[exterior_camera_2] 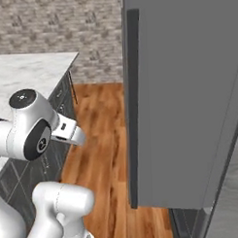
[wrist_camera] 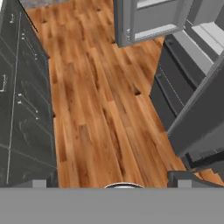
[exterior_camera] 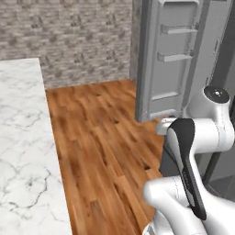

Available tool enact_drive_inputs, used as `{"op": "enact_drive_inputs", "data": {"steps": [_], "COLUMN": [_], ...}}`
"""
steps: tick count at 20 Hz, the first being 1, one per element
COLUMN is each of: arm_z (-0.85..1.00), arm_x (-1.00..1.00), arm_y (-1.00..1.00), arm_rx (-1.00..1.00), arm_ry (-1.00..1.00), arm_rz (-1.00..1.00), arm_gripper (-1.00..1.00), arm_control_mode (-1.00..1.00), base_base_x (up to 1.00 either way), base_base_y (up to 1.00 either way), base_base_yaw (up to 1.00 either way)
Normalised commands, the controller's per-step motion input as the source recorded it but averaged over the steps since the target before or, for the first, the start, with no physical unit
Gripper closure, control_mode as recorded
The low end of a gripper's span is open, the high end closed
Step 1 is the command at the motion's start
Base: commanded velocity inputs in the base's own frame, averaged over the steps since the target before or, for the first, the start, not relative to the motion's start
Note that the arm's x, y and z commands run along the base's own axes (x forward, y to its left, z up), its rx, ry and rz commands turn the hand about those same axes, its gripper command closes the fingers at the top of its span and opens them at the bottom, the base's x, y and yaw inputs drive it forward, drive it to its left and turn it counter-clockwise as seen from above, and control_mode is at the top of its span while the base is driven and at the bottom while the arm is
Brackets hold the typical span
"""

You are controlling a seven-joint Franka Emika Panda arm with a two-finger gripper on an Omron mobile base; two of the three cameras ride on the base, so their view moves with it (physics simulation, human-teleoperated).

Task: Place the cold items (mushroom and squash) from the fridge in one tupperware on the dining counter. Place the warm items (kebab skewer and hot dog) in the stove area in another tupperware.

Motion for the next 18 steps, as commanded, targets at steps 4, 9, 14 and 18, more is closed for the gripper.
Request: {"op": "enact_drive_inputs", "data": {"steps": [4,9,14,18], "arm_z": [0.0,0.0,0.0,0.0], "arm_x": [0.0,0.0,0.0,0.0], "arm_y": [0.0,0.0,0.0,0.0], "arm_rx": [0.0,0.0,0.0,0.0], "arm_ry": [0.0,0.0,0.0,0.0], "arm_rz": [0.0,0.0,0.0,0.0], "arm_gripper": [-1.0,-1.0,-1.0,-1.0], "arm_control_mode": [1.0,1.0,1.0,1.0], "base_base_x": [0.5,0.49,0.39,0.38], "base_base_y": [0.19,0.21,0.16,0.2], "base_base_yaw": [-0.24,-0.29,-0.35,-0.39]}}
